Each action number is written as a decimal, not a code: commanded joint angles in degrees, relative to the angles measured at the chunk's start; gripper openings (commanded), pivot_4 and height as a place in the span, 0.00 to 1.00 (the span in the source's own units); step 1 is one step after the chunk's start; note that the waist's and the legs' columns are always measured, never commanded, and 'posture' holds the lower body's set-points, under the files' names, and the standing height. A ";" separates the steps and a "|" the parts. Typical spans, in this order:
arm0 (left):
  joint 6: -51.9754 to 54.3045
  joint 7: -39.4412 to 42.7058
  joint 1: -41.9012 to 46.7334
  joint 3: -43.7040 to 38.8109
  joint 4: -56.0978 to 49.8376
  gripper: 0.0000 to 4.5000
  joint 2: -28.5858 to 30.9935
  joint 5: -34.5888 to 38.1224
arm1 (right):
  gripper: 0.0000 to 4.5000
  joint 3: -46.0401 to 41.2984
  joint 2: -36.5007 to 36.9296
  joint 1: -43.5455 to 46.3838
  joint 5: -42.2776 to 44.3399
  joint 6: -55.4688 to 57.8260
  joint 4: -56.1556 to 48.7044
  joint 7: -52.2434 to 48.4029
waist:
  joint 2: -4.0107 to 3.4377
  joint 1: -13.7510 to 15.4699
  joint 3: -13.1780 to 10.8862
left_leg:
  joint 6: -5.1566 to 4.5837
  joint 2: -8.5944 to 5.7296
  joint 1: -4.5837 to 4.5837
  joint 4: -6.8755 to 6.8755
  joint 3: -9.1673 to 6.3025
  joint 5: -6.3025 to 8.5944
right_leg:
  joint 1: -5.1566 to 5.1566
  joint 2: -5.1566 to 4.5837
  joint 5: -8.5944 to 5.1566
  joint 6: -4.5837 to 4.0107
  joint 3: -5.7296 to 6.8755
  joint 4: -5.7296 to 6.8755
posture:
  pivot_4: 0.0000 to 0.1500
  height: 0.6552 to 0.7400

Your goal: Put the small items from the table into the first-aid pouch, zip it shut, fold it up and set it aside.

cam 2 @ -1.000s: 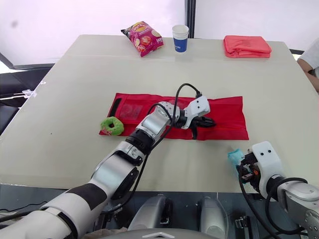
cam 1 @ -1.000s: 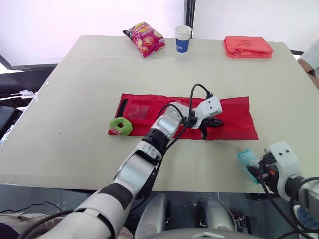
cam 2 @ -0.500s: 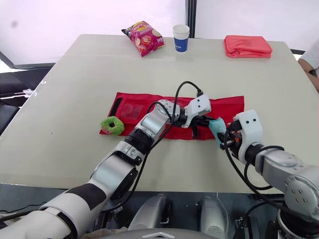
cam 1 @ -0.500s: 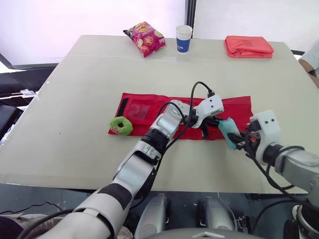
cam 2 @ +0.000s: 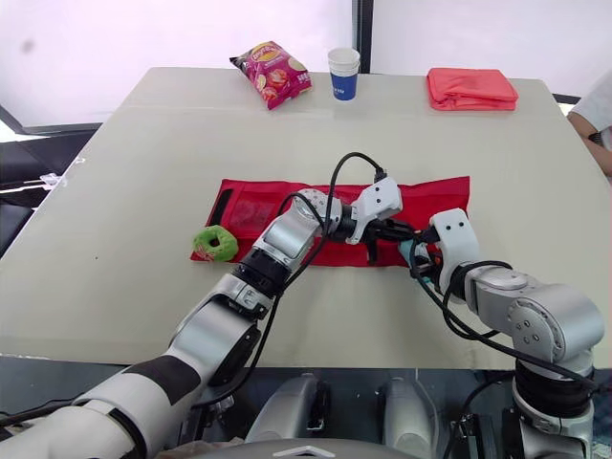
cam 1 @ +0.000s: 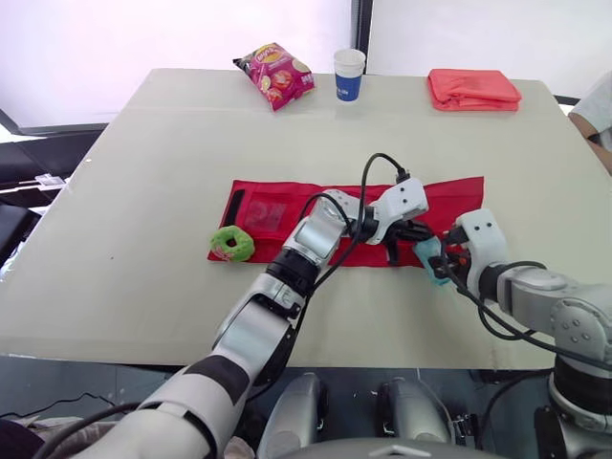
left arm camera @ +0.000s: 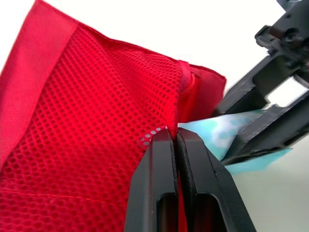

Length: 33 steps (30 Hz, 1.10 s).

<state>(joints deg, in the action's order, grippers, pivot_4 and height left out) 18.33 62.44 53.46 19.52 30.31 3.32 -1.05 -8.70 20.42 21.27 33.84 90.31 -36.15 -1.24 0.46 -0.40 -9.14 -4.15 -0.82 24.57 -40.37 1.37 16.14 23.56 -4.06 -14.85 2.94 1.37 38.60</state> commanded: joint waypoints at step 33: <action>5.25 2.19 3.13 0.48 0.43 0.00 -0.31 3.01 | 0.13 -0.64 12.41 -14.35 -0.73 -8.60 -15.82 -14.19 | -0.17 -0.02 0.10 | -0.03 -0.02 0.08 0.03 -0.04 0.02 | 0.02 -0.01 0.00 0.00 0.00 -0.11 | 1.00 0.99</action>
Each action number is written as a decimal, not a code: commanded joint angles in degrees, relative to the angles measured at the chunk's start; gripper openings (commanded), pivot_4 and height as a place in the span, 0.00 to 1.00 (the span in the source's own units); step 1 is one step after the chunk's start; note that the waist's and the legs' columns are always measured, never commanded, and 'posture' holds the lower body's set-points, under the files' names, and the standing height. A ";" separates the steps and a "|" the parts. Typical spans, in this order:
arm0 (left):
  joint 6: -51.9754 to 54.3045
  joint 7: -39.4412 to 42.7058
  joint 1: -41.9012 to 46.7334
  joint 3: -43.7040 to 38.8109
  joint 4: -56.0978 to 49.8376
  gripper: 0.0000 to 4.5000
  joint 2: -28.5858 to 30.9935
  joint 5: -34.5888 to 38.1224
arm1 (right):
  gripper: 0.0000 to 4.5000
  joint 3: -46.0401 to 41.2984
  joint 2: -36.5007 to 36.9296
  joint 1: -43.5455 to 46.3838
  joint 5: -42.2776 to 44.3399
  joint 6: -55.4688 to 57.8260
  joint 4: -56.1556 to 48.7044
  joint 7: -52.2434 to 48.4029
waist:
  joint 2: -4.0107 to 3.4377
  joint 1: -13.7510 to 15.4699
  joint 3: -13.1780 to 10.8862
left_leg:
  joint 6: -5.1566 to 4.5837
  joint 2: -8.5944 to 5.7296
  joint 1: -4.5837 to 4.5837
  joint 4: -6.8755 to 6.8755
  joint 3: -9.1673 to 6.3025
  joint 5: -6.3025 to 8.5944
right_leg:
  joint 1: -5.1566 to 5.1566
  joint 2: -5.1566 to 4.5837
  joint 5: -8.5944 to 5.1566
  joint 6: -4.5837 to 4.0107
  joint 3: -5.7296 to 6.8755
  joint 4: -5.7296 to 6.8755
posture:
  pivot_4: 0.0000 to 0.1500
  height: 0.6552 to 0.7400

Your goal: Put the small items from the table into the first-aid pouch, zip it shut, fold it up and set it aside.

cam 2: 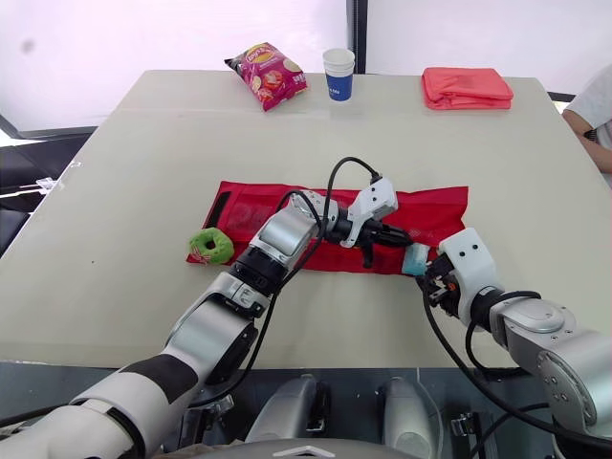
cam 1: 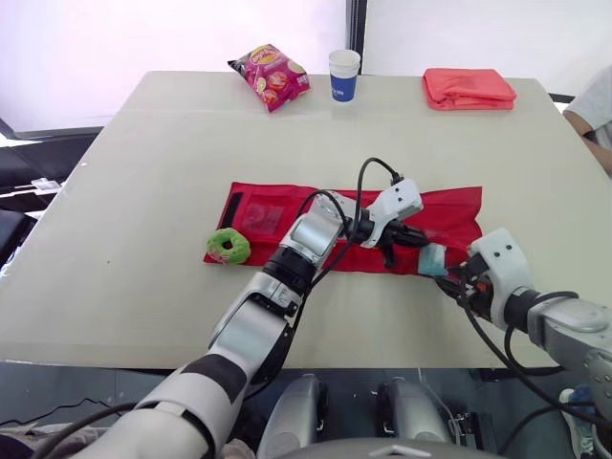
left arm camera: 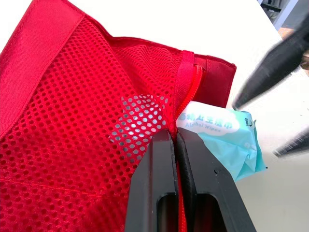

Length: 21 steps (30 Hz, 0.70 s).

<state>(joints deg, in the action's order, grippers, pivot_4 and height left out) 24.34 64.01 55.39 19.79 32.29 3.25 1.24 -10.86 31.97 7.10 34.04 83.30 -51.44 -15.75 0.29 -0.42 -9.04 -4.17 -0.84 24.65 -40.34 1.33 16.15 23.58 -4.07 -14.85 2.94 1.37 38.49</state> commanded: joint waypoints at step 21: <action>1.12 0.95 -0.53 1.47 -5.50 0.00 1.18 0.96 | 0.02 -2.59 5.07 -1.21 -1.77 -5.82 3.40 -6.95 | -0.04 1.07 -0.01 | -0.01 -0.02 0.05 0.02 -0.01 0.00 | -0.01 -0.02 0.00 0.00 0.03 -0.10 | 1.00 0.99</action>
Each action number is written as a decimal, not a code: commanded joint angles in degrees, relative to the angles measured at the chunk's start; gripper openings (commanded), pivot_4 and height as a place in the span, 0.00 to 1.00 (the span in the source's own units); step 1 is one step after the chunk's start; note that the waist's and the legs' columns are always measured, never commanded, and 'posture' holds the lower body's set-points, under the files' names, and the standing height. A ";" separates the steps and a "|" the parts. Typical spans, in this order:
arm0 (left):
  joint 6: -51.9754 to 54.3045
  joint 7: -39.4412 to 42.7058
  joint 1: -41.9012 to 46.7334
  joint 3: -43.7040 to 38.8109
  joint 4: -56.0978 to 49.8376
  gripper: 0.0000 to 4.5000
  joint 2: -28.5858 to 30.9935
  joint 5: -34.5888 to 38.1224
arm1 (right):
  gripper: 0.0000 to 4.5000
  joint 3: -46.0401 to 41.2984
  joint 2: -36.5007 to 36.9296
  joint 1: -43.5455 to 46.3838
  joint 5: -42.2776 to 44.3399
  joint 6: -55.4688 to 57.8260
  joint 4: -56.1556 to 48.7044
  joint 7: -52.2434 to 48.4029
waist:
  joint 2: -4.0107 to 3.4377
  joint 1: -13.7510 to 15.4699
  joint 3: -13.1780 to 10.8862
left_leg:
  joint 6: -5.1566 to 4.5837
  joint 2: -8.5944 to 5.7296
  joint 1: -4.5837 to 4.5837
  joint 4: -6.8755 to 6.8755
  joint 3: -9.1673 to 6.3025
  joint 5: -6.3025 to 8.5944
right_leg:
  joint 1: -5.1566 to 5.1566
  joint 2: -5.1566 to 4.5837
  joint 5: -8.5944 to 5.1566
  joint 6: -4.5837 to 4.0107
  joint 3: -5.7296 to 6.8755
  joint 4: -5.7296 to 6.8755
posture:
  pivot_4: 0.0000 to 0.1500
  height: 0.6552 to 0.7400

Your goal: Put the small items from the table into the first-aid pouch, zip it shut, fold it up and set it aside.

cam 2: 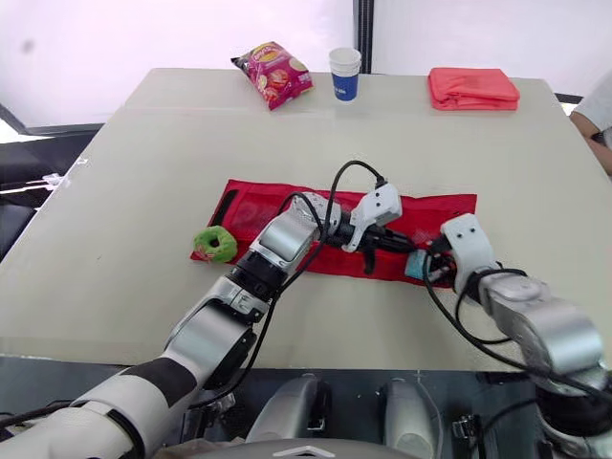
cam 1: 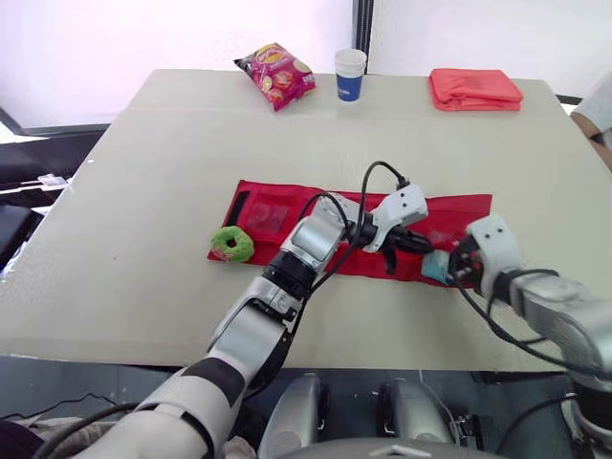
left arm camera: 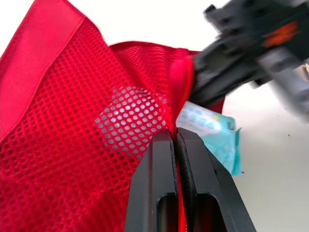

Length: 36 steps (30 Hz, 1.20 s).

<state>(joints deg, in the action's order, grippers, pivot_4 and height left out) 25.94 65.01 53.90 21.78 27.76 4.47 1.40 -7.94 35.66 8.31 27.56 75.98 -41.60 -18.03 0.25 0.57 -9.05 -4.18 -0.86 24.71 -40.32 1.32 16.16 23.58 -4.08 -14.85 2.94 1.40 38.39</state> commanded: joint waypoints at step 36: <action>-2.81 -0.43 -0.80 2.25 -2.49 0.00 0.09 -0.30 | 0.02 4.81 -2.41 5.73 -4.30 -12.45 7.10 -0.50 | 0.00 0.25 0.00 | 0.01 0.01 -0.04 -0.01 0.05 -0.01 | 0.00 0.01 0.00 0.00 -0.03 0.06 | 1.00 0.99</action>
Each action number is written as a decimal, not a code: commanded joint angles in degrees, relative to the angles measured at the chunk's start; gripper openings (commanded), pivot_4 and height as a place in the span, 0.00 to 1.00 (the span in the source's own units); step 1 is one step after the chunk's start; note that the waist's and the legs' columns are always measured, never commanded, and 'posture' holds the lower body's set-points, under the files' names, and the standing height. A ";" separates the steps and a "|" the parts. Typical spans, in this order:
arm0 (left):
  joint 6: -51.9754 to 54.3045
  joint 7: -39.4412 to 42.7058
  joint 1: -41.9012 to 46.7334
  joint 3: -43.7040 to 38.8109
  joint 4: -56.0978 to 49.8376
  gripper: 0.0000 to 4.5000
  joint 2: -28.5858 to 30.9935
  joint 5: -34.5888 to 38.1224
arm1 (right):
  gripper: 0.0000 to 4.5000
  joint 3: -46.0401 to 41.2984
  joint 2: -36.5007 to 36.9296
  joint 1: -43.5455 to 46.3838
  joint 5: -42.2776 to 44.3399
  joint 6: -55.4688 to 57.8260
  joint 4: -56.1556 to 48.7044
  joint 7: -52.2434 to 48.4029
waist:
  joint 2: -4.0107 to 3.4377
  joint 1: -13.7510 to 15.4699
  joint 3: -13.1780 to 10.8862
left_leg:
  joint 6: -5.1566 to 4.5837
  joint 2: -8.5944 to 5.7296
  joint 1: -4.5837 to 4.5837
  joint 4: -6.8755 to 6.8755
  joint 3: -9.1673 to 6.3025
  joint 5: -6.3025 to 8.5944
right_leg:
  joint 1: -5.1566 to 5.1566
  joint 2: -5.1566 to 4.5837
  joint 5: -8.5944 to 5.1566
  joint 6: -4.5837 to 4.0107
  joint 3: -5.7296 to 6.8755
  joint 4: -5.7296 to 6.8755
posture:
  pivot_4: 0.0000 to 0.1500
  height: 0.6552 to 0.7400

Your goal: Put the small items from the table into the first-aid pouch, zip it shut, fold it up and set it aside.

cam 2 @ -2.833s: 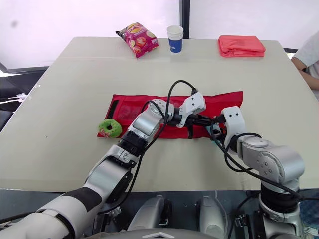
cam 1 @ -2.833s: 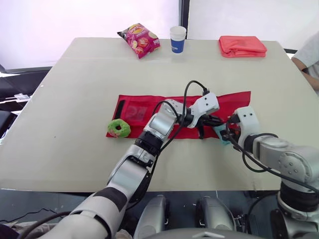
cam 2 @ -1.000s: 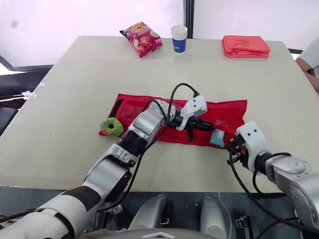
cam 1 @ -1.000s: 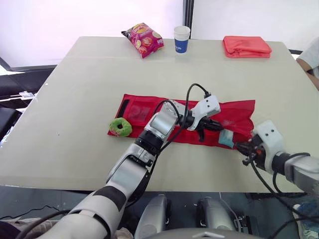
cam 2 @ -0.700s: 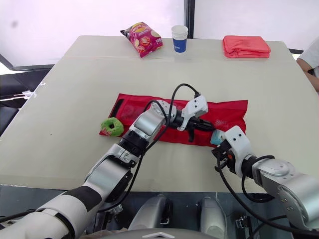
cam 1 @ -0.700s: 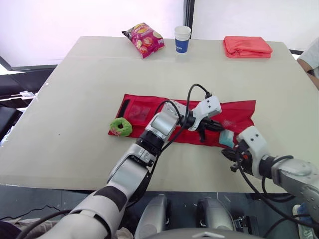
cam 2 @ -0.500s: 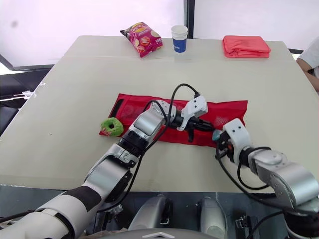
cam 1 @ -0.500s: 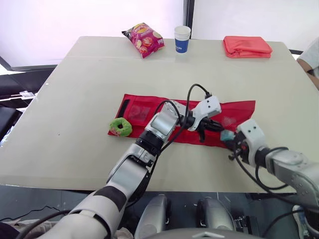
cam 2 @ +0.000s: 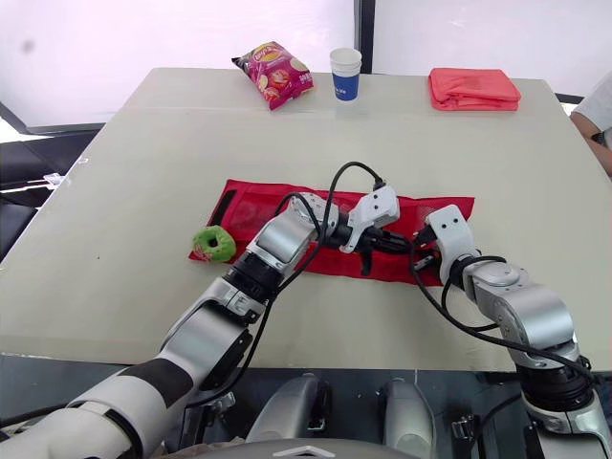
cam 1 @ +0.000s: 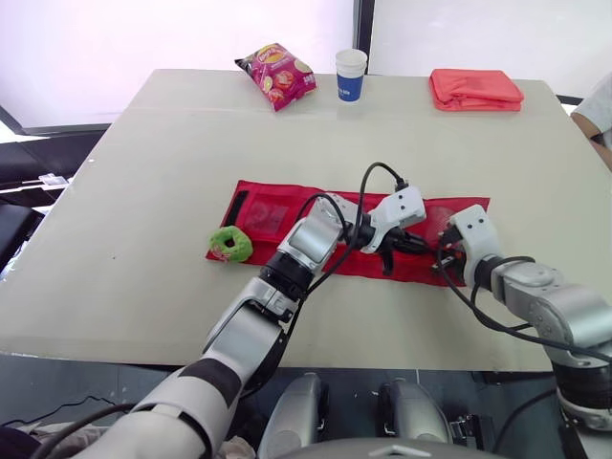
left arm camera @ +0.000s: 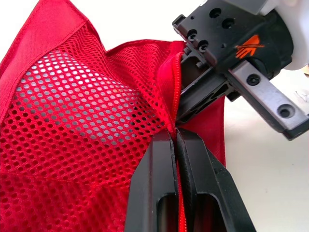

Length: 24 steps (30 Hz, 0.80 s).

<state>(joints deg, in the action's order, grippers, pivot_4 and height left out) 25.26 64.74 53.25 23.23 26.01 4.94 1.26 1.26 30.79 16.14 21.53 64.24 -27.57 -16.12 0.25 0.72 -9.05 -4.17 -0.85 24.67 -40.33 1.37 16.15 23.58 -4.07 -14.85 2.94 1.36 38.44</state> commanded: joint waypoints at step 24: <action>15.78 5.90 -20.89 -19.28 -35.72 0.98 17.42 28.66 | 1.00 -42.27 -12.80 -8.59 16.19 28.23 -19.70 2.72 | -0.13 -1.08 0.07 | 0.04 0.06 -0.15 0.05 -0.07 -0.02 | -0.01 0.01 0.00 -0.02 -0.41 0.08 | 1.00 0.99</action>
<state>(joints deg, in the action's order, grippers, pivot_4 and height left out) 39.58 70.25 31.97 6.00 -5.06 21.94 26.62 -38.61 18.04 7.26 38.00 91.31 -47.19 -14.42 0.12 -0.36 -8.98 -4.13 -0.80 24.54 -40.28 1.28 16.13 23.57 -4.07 -14.85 2.92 0.98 38.52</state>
